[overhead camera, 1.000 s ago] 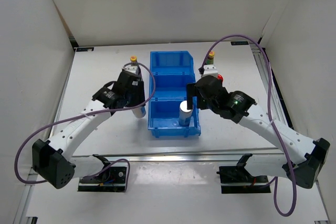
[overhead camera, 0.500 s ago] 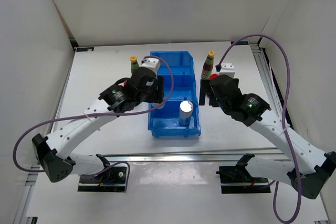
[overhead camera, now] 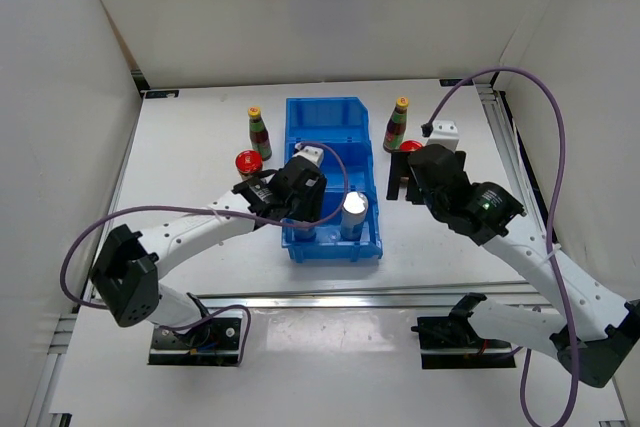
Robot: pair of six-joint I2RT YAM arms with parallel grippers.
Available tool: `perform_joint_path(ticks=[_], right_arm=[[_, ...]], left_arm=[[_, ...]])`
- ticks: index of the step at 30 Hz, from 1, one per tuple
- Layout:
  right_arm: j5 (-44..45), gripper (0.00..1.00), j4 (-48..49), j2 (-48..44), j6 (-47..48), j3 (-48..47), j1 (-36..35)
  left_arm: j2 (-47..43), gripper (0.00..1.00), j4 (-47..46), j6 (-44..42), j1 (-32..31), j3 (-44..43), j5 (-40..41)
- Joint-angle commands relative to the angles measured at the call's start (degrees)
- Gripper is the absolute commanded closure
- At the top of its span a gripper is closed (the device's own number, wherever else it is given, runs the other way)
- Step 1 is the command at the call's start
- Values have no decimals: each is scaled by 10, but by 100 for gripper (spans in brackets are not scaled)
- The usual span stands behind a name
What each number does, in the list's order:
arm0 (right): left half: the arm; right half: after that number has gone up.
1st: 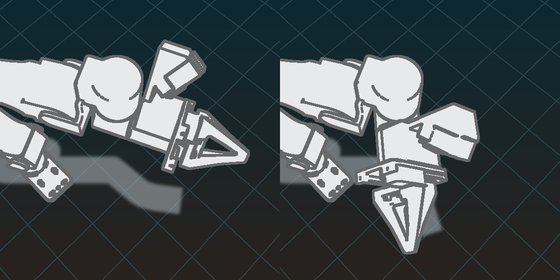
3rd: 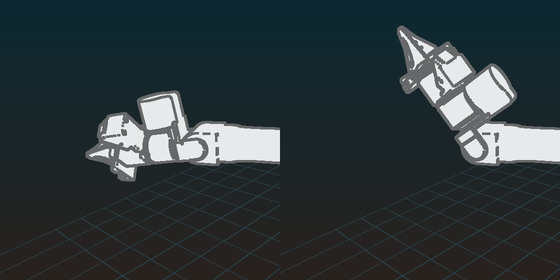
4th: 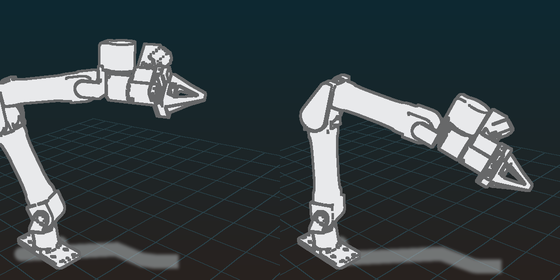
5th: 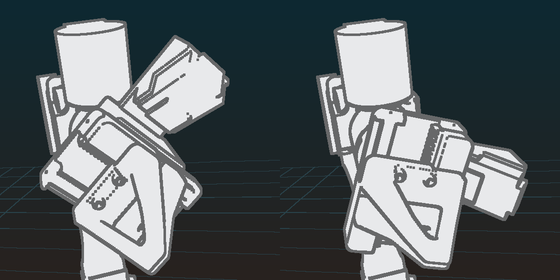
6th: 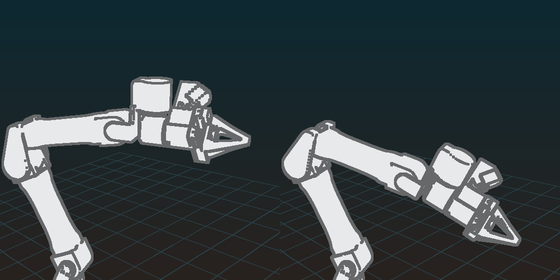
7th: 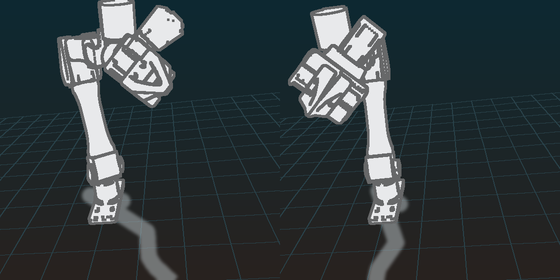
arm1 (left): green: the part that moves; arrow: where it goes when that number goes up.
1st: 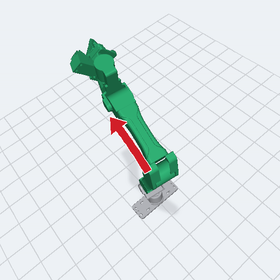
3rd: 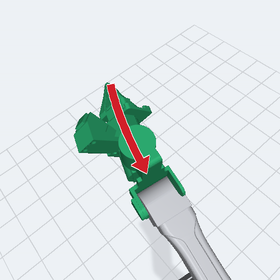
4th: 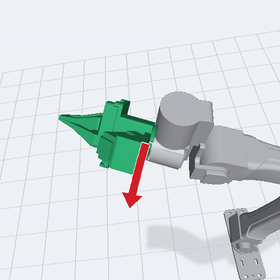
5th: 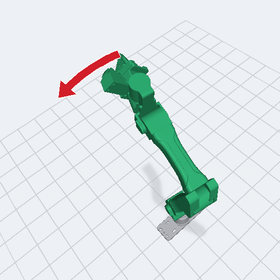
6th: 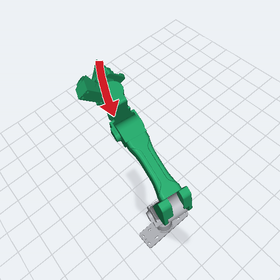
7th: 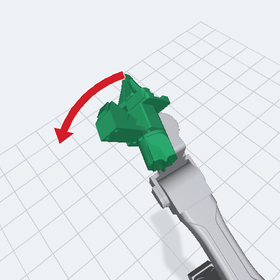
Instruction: Organize the condiment bottles
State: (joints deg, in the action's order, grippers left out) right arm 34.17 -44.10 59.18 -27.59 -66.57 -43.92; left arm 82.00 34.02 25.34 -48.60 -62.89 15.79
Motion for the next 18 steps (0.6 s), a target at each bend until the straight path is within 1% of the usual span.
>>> perform_joint_path(ticks=[1,3,4,6,7,8,11,12,13,14,15,18], right_arm=[[25,0,-11,-8,2,4,2],[35,0,-11,-3,-13,4,2],[42,0,-11,-3,-13,4,2],[48,0,-11,-3,-19,4,2],[48,0,-11,2,-19,4,2],[54,0,-11,2,-19,4,2],[71,0,-16,-3,-26,9,2],[77,0,-16,-3,-26,17,7],[91,0,-16,-3,-46,17,12],[92,0,-23,-8,-56,24,17],[92,0,-23,-8,-62,31,26],[28,0,-23,-1,-56,31,65]], left_arm=[[-1,80,-65,9,-3,-4,-11],[4,73,-65,9,-3,-4,-16],[12,65,-65,9,-8,-4,-16],[18,56,-70,9,-8,-4,-16],[18,49,-70,9,-8,-4,-16],[18,33,-70,9,-8,-9,-16],[18,19,-70,9,-13,-9,-2],[12,11,-70,9,-13,-9,-1],[2,4,-70,9,-13,-9,7],[-4,1,-70,9,-13,-14,13],[-11,1,-70,9,-13,-14,13],[-43,1,-70,-4,-13,-21,21]])
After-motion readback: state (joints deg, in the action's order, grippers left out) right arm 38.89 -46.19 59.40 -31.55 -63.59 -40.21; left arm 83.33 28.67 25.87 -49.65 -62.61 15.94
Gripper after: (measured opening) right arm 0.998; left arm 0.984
